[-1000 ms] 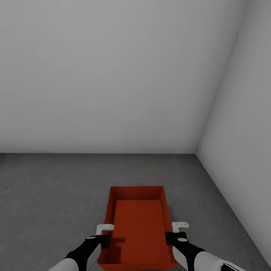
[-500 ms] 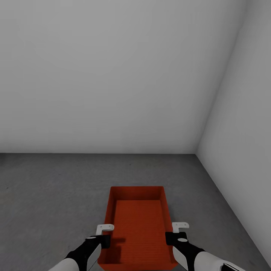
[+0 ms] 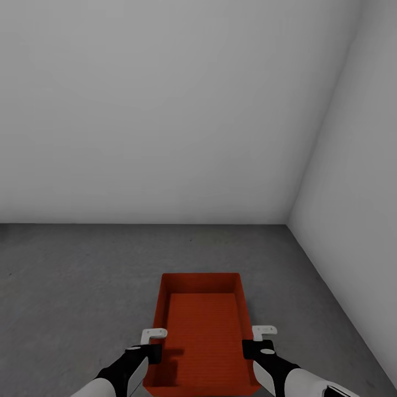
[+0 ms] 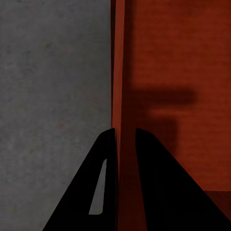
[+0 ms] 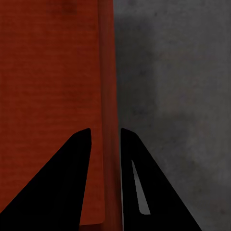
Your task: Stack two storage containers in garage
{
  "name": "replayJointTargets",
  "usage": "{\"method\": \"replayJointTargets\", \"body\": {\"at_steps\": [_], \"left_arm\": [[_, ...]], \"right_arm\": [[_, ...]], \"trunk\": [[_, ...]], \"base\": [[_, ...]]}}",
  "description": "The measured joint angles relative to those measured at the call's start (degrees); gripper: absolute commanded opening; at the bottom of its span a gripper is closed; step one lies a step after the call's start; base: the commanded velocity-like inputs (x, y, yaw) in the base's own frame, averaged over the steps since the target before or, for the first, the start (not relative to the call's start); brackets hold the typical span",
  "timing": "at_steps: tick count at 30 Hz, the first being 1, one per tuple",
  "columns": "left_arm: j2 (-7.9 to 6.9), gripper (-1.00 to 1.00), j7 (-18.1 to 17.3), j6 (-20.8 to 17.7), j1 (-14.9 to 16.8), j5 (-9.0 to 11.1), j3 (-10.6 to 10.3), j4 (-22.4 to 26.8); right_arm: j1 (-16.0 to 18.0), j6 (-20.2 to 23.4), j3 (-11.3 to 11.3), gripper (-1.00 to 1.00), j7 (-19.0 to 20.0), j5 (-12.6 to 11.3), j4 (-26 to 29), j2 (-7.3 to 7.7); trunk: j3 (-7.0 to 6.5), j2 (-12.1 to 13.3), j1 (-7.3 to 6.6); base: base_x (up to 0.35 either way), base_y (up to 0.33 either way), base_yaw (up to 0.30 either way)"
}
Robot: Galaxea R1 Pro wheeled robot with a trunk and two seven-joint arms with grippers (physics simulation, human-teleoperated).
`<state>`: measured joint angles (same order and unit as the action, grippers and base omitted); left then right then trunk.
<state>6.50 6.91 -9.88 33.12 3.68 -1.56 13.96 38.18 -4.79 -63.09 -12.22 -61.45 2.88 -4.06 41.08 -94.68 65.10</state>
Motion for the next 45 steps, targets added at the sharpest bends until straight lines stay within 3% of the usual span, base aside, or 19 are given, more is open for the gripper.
{"method": "replayJointTargets", "body": {"at_steps": [8, 15, 37, 41, 45], "left_arm": [[0.00, -1.00, 0.01, 0.00, 0.00, 0.00, -0.02, 0.03], [0.00, -1.00, 0.00, -0.02, 0.00, -0.02, 0.01, 0.02], [0.00, -1.00, 0.00, -0.02, 0.00, -0.01, 0.01, 0.00], [0.00, -1.00, 0.01, -0.02, 0.00, 0.02, -0.02, 0.00], [0.00, -1.00, 0.02, -0.03, 0.00, 0.02, -0.04, 0.01]], "right_arm": [[0.00, 0.00, 0.07, -1.00, -0.04, 0.08, 0.03, 0.00], [0.01, 0.00, -0.03, -1.00, 0.01, -0.04, -0.01, 0.00], [0.00, 0.03, 0.04, -1.00, -0.04, 0.04, 0.03, 0.00], [0.00, 0.04, 0.06, -1.00, -0.01, 0.06, 0.01, 0.00], [-0.01, 0.05, 0.12, -1.00, -0.06, 0.13, 0.05, 0.00]], "trunk": [[0.00, -0.02, 0.01], [1.26, -2.81, 1.54], [2.28, -2.82, 1.54], [3.00, -4.41, 2.42], [3.01, -4.43, 2.42]], "base": [[0.000, 0.000, 0.000], [0.000, 0.000, 0.000], [0.000, 0.000, 0.000], [0.000, 0.000, 0.000], [0.000, 0.000, 0.000]]}}
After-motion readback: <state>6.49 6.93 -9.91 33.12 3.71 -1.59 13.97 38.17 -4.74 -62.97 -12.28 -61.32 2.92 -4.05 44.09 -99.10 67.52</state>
